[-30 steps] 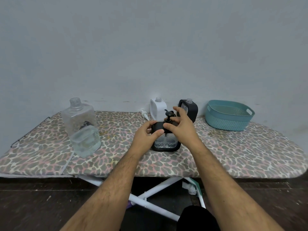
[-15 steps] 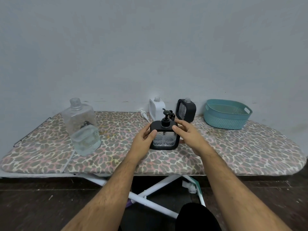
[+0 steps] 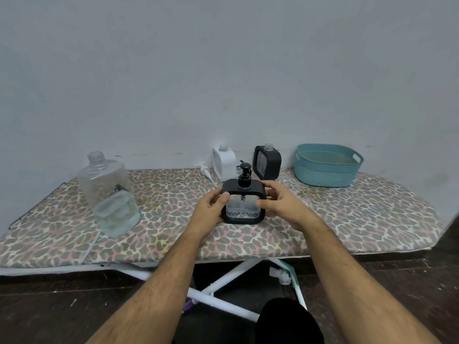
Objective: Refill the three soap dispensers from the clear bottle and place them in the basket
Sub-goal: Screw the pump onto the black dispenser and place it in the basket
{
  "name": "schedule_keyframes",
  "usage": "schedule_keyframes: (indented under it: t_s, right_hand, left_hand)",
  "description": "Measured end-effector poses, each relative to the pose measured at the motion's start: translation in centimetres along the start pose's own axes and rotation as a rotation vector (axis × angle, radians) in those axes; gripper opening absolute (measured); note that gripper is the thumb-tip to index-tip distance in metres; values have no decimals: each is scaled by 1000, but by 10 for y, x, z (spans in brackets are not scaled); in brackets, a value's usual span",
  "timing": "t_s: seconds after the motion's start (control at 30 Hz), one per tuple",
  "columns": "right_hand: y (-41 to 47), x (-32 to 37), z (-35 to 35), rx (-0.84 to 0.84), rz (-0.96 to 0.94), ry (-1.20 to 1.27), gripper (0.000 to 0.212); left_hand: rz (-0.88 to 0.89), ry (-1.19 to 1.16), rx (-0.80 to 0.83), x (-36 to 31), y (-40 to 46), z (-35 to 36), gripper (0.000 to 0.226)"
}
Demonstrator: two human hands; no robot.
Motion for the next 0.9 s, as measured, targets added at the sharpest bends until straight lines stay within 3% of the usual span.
schedule_keyframes:
  t_s: [0.2, 0.57, 0.9]
  right_hand:
    - [-11, 15, -51, -80, -27, -65, 46]
    - [-13, 35, -163, -401, -135, -196, 38]
    - [35, 31, -252, -686, -212, -399, 43]
  left_hand:
    - [32, 75, 66, -16, 15, 48, 38]
    - [173, 283, 117, -68, 87, 177, 40]
    - [198, 222, 124, -122, 168, 283, 26]
Point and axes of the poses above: each hand's wrist, its own y-axis towards the middle knuckle, its own z-axis out of the palm, x = y × z, the point moved 3 cm from there along y, towards the middle knuckle, and after that the axes turned 13 degrees about -z, right-handed, at the moved point
